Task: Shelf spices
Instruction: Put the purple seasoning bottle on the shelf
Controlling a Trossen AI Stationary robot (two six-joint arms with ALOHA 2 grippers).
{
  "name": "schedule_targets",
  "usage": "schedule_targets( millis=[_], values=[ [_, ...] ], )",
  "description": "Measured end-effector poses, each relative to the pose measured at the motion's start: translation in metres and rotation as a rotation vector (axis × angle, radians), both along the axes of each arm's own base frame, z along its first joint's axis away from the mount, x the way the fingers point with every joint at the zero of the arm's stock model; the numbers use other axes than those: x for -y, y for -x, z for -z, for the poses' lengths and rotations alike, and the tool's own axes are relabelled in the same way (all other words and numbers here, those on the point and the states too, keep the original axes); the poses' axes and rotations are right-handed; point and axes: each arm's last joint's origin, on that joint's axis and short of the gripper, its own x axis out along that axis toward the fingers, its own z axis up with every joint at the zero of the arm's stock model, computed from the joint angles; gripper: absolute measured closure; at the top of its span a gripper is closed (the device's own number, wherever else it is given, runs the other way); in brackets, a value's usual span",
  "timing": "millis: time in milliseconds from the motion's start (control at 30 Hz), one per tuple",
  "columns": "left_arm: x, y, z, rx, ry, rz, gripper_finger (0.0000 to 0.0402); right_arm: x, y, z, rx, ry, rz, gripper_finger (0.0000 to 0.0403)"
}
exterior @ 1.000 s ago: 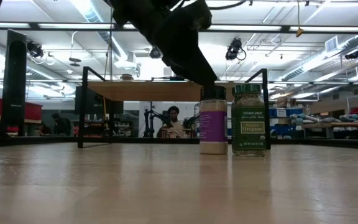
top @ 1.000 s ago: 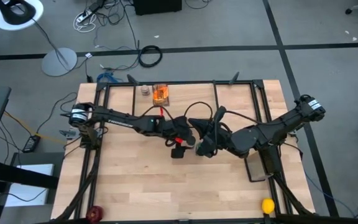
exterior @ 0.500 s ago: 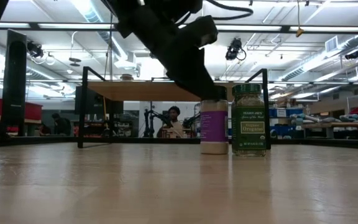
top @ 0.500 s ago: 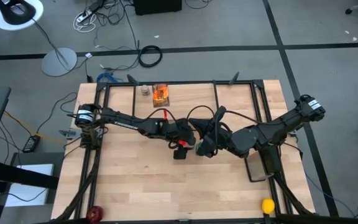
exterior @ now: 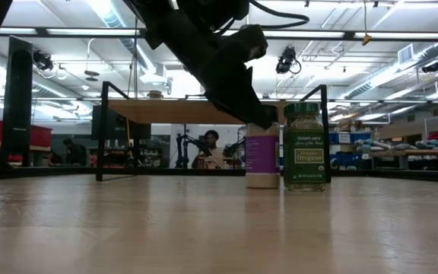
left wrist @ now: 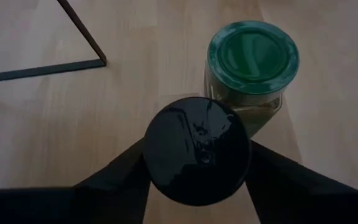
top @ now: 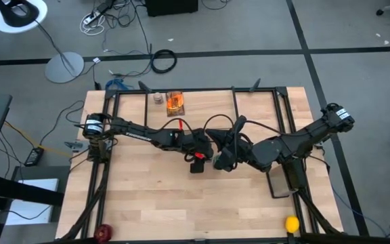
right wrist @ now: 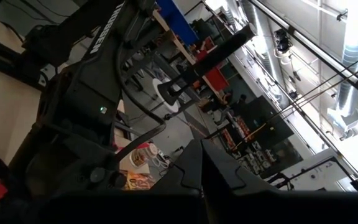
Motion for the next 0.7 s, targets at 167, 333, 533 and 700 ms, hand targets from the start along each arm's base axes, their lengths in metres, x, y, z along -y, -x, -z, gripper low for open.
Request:
schedule_targets(
  millis=[167,333,533,700],
  values=[
    [0.0,0.0,-0.001,0.003,0.004,-0.003,0.0202,0.0,0.0,0.0,0.0,0.0,0.004,0.0403],
    [0.001,0.004,-0.014,0.014,0.011,-0.006,0.0202,0.0,0.0,0.0,0.0,0.0,0.004,0.0403],
    [0.004,0.003,-0.05,0.015,0.019,-0.009,0.0202,-0.001,0.001,0.0,-0.001,0.001,0.002,0.0403],
    [0.009,0.004,-0.081,0.013,0.0,0.017,0.0202,-0.006,0.003,0.0,-0.006,0.009,-0.009,0.0403]
  ],
)
